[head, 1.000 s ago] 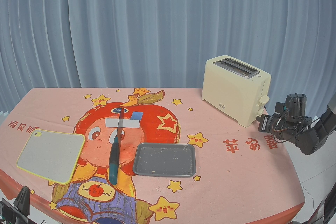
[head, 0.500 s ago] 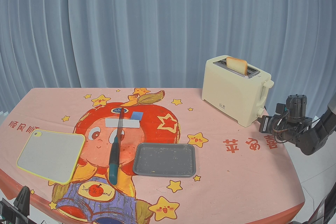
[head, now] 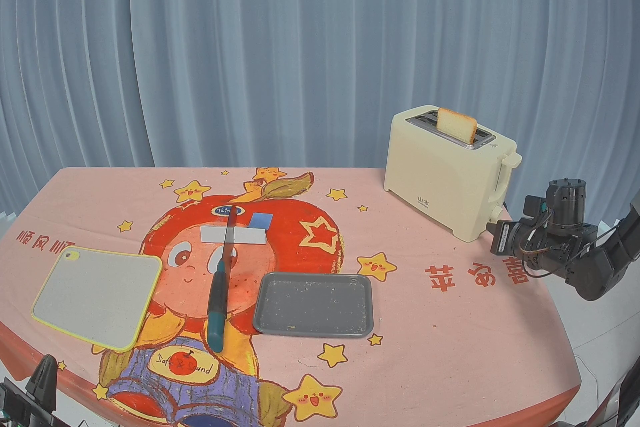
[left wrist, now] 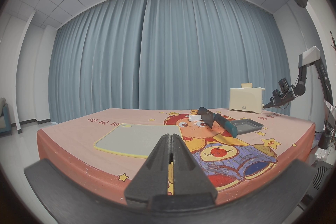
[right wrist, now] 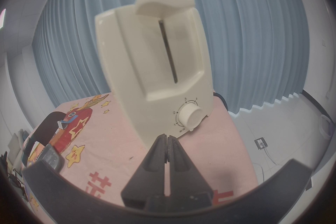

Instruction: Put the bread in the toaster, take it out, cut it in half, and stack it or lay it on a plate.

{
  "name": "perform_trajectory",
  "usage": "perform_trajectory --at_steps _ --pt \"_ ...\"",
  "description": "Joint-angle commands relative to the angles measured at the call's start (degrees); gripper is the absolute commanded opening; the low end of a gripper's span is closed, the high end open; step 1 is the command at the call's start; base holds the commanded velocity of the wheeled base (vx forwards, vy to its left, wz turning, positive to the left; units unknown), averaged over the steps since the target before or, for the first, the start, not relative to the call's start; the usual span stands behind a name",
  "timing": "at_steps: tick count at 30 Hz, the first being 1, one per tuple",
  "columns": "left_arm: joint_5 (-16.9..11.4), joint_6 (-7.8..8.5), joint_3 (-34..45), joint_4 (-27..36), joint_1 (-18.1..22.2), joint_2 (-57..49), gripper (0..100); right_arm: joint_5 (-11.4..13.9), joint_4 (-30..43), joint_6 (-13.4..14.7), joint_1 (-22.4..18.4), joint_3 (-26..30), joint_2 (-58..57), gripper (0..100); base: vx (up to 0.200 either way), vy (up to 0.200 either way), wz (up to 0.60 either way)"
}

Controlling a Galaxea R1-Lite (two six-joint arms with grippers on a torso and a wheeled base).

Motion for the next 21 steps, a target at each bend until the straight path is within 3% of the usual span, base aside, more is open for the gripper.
perform_trajectory --at_steps 1,6,16,17,21 --pt "0.0 0.0 1.0 0.0 0.0 -0.5 0 -1.2 0.4 0.1 3.0 1.8 -6.2 0 0.0 0.0 0.0" --pt "0.0 0.0 1.0 0.0 0.0 -0.5 0 -2.4 -0.1 0.0 5.2 1.9 -9.9 0 0.0 0.0 0.0" --pt "0.0 0.0 1.0 0.0 0.0 -0.5 0 -2.6 0.5 -0.7 7.2 2.8 -15.7 0 0.0 0.0 0.0" --pt "0.0 0.0 1.0 0.0 0.0 -0.5 0 -2.6 0.5 -0.7 7.2 2.8 -15.7 100 0.0 0.0 0.0" --pt "0.0 0.0 1.0 0.0 0.0 -0.5 0 -2.5 0.5 -0.7 7.2 2.5 -18.1 100 0.0 0.0 0.0"
